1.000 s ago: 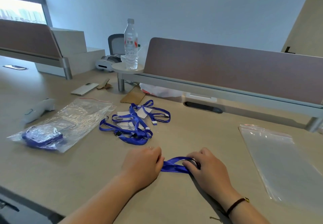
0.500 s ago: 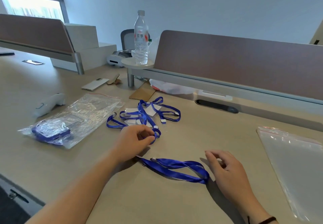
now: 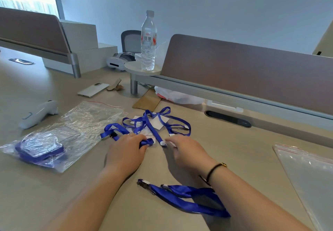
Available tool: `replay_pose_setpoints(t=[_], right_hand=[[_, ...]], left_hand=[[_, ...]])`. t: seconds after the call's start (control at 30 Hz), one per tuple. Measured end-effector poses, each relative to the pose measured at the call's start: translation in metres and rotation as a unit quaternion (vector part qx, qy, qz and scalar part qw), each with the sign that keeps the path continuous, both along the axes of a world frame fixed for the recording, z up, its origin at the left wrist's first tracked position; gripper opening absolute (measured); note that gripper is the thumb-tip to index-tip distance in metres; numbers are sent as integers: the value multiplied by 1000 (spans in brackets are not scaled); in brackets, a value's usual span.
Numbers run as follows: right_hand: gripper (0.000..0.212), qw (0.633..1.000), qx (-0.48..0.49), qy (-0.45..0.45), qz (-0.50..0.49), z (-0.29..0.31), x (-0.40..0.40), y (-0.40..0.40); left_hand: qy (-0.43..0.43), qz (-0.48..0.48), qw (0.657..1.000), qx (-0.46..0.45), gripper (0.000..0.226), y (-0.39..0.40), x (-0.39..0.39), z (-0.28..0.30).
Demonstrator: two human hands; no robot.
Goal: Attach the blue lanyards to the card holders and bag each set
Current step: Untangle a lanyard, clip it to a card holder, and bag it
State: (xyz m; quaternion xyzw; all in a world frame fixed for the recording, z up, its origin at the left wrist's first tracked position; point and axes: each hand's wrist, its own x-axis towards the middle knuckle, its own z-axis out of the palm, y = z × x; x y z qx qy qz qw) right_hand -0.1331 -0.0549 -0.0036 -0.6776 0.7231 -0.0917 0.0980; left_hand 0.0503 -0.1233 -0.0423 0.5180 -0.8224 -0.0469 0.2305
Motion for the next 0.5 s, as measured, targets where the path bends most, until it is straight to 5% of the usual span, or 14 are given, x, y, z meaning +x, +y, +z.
replay_pose_setpoints(t=[0.17, 0.5], right_hand=[[24, 1000, -16, 22, 11, -14, 8, -42], [26, 975, -184, 114, 41, -27, 8, -35]], left_hand=[[48, 19, 999, -14, 54, -1, -4, -6], [87, 26, 996, 16, 56, -12, -8, -15]])
